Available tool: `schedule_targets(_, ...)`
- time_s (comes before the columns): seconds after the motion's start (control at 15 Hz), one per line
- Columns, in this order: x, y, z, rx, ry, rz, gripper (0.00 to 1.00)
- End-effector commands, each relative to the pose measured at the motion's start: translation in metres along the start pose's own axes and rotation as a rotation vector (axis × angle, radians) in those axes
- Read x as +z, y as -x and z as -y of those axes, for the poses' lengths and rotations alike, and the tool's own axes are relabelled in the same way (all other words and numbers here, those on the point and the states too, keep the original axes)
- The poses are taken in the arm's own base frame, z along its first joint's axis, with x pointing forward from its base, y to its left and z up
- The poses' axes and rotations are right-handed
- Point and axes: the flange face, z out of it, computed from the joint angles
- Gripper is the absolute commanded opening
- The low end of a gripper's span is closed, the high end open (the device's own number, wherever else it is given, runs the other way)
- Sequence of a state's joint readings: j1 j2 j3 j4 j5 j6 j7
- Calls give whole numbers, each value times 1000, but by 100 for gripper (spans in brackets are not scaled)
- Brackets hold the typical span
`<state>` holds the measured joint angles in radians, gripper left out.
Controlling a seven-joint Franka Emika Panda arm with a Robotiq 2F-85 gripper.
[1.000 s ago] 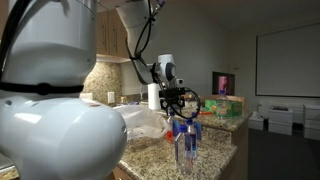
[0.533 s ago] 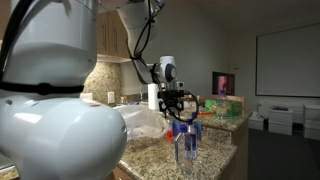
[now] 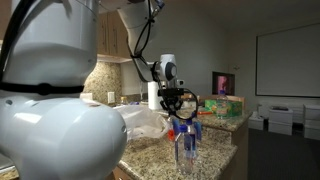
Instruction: Pick up the bottles on the counter and put them in the plastic bag
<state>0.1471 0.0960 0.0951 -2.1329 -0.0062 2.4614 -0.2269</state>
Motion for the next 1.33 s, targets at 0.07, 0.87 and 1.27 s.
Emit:
schedule_targets(0.07, -1, 4, -1, -8, -15, 17, 10)
schedule_targets(0.87, -116, 29, -80, 74, -305, 39, 10)
schedule_targets(1.27, -111, 34, -53, 140, -501, 24, 10)
